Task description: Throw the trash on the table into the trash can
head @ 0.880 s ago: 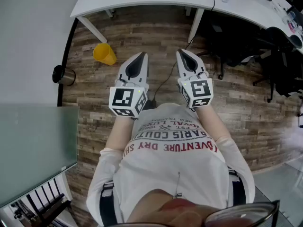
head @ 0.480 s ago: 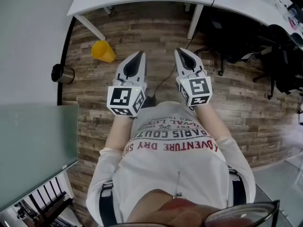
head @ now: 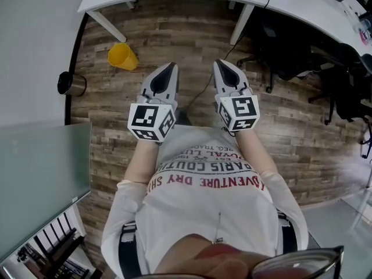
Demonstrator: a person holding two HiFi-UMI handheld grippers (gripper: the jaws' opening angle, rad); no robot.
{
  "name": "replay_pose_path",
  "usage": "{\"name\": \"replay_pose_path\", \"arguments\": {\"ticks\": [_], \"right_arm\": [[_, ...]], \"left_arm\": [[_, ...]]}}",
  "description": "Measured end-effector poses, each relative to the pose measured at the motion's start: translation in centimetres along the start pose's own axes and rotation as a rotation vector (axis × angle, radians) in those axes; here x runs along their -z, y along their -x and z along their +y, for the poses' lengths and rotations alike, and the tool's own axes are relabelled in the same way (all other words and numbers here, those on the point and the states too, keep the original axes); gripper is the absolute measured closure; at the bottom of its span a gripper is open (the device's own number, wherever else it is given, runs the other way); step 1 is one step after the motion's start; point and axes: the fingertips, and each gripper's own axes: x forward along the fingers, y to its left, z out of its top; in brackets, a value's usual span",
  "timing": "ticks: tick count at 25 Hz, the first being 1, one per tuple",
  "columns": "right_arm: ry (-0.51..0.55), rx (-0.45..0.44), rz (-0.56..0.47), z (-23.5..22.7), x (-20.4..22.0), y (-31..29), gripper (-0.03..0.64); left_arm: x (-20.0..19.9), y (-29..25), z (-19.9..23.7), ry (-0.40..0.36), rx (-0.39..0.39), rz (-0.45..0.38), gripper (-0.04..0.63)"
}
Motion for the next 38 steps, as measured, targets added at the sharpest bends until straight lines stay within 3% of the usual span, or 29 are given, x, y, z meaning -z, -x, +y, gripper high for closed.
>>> {"name": "replay_pose_path", "arguments": {"ticks": [8, 11, 16, 24, 29, 38], "right_arm": [[0.002, 0.022, 0.049, -0.9, 0.2, -10.1, 0.592], [0.009, 0.037, 0.059, -0.8, -0.9, -15.8, 0.592], [0.015, 0.033, 0.062, 1.1, -3.4, -26.3, 0.592], [0.015, 0.015, 0.110, 3.8, -4.4, -40.0, 0.592], [0.029, 0.005, 0.126, 3.1, -5.1, -45.3, 0.592], [0.014, -0.025, 0.189, -2.0, -3.5, -58.2, 0.591]], "left_arm": [[-1.1, -5.8, 9.1, 0.035, 0.017, 0.013, 0.572], [-3.4, -8.6, 14.5, 0.095, 0.040, -0.010, 0.572], [-7.6, -12.4, 24.3, 0.054, 0.033, -0.036, 0.572], [-9.0, -16.6, 38.0, 0.106, 0.001, -0.006, 0.572], [-8.3, -18.7, 42.6, 0.148, -0.033, 0.017, 0.572], [-8.1, -28.5, 50.2, 0.126, -0.075, 0.065, 0.572]]}}
